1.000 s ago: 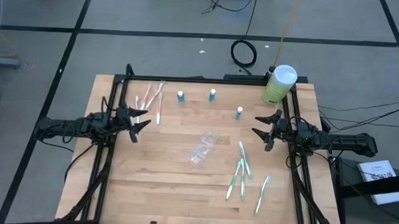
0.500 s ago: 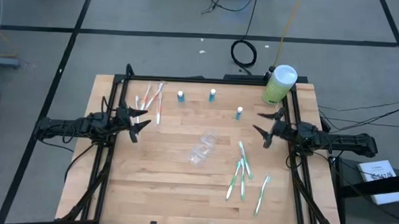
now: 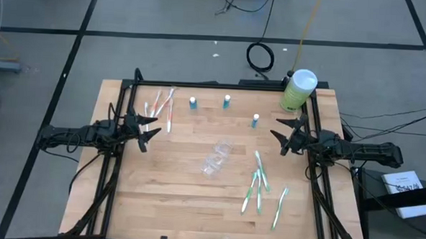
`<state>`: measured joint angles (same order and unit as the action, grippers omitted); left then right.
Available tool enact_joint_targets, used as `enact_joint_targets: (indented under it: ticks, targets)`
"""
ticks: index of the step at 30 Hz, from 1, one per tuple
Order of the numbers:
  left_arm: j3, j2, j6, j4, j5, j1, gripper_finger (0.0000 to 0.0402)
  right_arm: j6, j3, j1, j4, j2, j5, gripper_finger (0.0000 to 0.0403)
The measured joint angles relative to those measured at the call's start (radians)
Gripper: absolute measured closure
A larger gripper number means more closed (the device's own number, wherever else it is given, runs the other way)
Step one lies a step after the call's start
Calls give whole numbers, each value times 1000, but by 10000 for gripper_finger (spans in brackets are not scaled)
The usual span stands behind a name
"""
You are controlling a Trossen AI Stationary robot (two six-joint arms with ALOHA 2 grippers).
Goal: Pick & Place toothbrushing station
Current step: Put the green toothbrush into the transparent organizer
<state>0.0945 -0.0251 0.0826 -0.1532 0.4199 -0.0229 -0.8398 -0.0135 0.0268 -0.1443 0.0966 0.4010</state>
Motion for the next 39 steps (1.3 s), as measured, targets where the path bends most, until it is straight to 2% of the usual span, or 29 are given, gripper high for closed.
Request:
enact_joint_targets:
  ticks: [3,8,13,16,19,23,29,33,37,39]
  targets:
    - [0,0,0,0,0,0,167,154,0,0,-52,0,-153,156]
    - [0,0,0,0,0,0,167,598,0,-1,-156,1,-561,156]
    - [0,0,0,0,0,0,167,866,0,-1,-318,5,-822,156]
    - [0,0,0,0,0,0,167,1090,0,-1,-406,4,-924,156]
    - [0,0,0,0,0,0,167,1237,0,-1,-452,4,-956,156]
    - [0,0,0,0,0,0,167,1302,0,-1,-450,5,-945,156]
    - [0,0,0,0,0,0,167,1318,0,-1,-450,4,-821,156]
    - [0,0,0,0,0,0,167,1321,0,-1,-451,5,-786,156]
    - [0,0,0,0,0,0,167,1331,0,-1,-456,4,-689,156]
    - [0,0,0,0,-1,0,167,1334,0,-2,-439,6,-685,156]
